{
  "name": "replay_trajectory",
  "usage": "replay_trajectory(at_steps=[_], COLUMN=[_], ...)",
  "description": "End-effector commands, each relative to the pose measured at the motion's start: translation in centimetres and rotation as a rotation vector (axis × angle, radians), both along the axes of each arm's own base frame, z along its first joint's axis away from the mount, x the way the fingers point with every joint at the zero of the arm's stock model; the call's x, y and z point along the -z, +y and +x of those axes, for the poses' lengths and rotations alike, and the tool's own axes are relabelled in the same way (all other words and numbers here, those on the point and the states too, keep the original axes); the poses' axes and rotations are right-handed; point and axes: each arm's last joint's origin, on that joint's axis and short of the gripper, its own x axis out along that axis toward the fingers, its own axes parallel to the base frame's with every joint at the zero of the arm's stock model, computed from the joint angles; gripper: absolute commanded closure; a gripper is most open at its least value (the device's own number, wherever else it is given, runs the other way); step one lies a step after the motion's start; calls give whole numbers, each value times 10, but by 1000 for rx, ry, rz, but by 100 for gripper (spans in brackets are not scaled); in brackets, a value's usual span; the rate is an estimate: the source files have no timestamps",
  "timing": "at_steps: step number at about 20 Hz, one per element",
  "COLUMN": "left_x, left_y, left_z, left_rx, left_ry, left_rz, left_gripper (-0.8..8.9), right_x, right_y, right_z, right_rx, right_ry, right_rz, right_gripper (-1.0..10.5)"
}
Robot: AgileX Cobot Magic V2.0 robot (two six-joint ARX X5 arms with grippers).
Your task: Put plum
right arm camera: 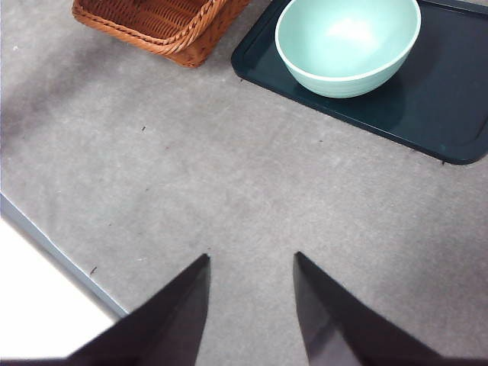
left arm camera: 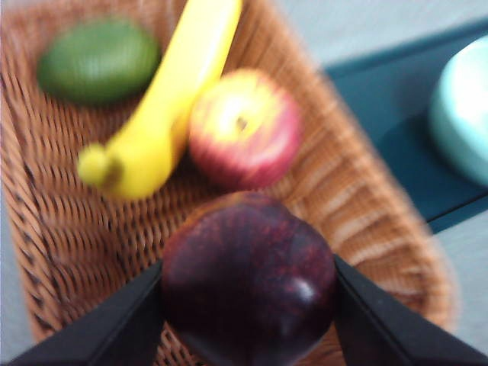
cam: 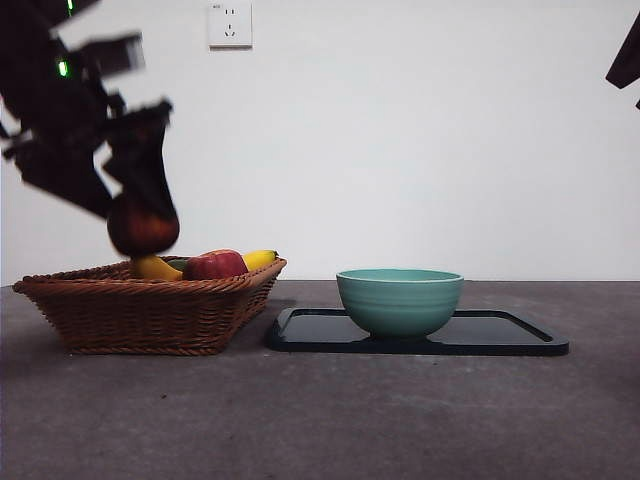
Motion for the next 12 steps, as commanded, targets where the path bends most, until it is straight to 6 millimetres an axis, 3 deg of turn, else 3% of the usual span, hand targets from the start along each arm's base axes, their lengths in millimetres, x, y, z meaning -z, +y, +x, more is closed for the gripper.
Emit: replay_trajectory(at_steps=[1, 5, 8, 9, 11, 12], left_x=[20, 50, 58, 58, 58, 57], left_y=[-5, -10, -10, -10, -10, -10], left_z=[13, 28, 31, 31, 31, 31], left_rx=[12, 20, 21, 21, 18, 18], left_ry=[33, 77, 92, 93, 95, 92], left_rz=[20, 41, 47, 48, 46, 44], left_gripper=[605, 605, 595, 563, 381, 367], right_x=[-2, -2, -2, -2, -2, -2], right_y=[1, 1, 1, 1, 1, 1], right_z=[1, 1, 0, 0, 0, 0], right_rx=[-6, -4, -4, -4, -4, -4], right_ry=[-10, -7, -4, -4, -4, -4], right_rz=[5, 7, 5, 4, 5, 4], right_gripper=[771, 771, 771, 771, 771, 771])
